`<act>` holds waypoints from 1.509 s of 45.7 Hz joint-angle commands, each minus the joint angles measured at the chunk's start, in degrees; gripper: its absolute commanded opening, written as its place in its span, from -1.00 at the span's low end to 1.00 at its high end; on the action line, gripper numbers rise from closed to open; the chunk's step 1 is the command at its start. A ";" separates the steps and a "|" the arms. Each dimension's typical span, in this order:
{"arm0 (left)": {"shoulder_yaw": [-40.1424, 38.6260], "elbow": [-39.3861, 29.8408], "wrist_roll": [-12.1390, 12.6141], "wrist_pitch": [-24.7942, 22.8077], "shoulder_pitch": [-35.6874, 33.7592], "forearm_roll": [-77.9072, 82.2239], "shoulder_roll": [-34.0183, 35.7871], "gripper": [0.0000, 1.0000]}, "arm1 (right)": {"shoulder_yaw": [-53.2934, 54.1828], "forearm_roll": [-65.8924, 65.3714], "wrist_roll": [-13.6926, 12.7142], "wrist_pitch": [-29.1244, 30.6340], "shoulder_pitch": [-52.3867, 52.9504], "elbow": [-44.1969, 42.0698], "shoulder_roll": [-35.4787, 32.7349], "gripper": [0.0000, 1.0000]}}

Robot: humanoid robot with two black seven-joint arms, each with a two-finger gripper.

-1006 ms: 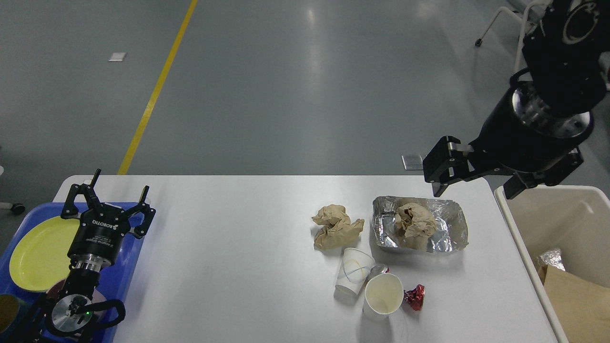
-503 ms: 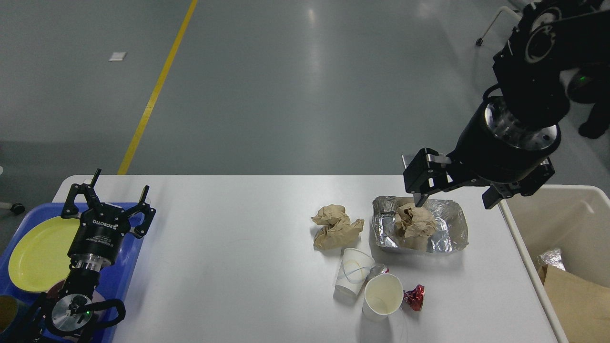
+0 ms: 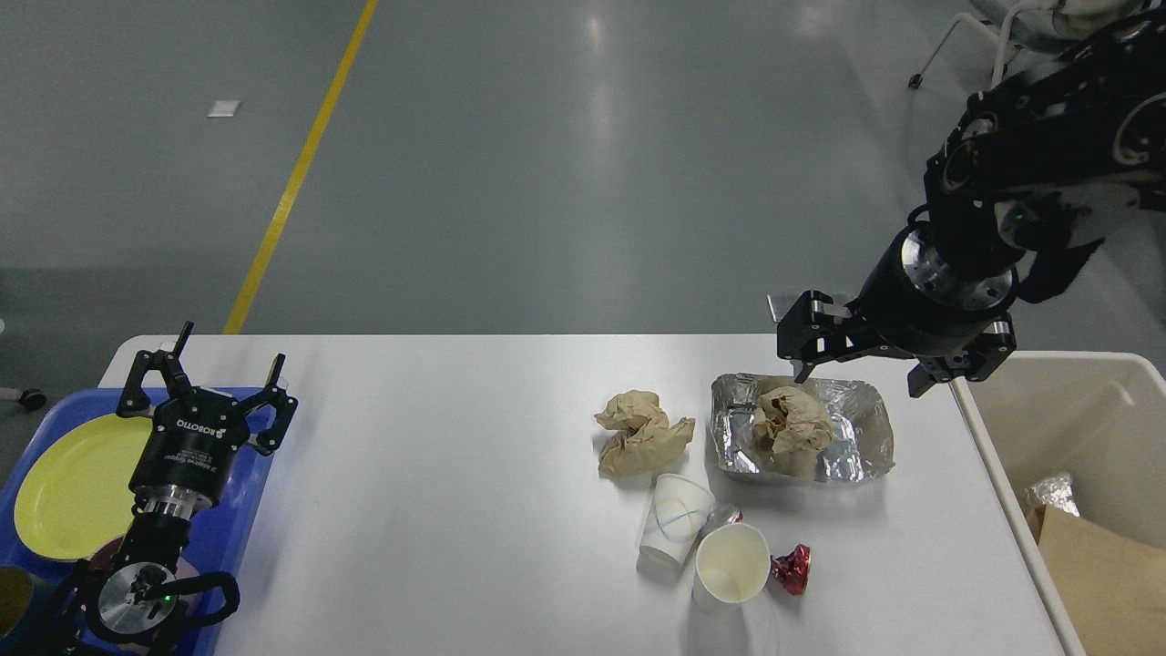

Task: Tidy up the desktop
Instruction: 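Move the right gripper down over the crumpled paper in the foil tray, then grasp the crumpled paper with the right gripper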

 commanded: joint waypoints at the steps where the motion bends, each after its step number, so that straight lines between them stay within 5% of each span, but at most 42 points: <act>1: 0.00 0.00 -0.03 0.00 0.00 0.00 0.00 0.93 | -0.44 -0.24 0.00 -0.11 -11.71 -9.95 -0.13 1.00; 10: 0.00 0.00 -0.03 0.00 0.09 0.00 0.00 0.93 | 0.44 -0.32 0.09 -0.98 -25.69 -24.19 0.13 1.00; 20: 0.00 0.00 -0.03 0.00 0.00 0.00 0.00 0.93 | 3.16 -0.32 0.00 -12.67 -41.43 -39.75 6.46 1.00; 30: 0.00 0.00 -0.03 0.00 0.00 0.00 0.00 0.93 | 7.91 -0.50 0.17 -15.83 -51.72 -53.47 7.25 1.00; 63: 0.00 0.00 -0.03 0.00 0.00 0.00 0.00 0.93 | 11.52 -4.89 0.26 -29.45 -60.25 -54.45 10.50 1.00; 69: 0.00 0.00 -0.03 0.00 0.00 0.00 0.00 0.93 | 11.52 -4.81 0.18 -30.78 -60.51 -53.92 11.03 0.47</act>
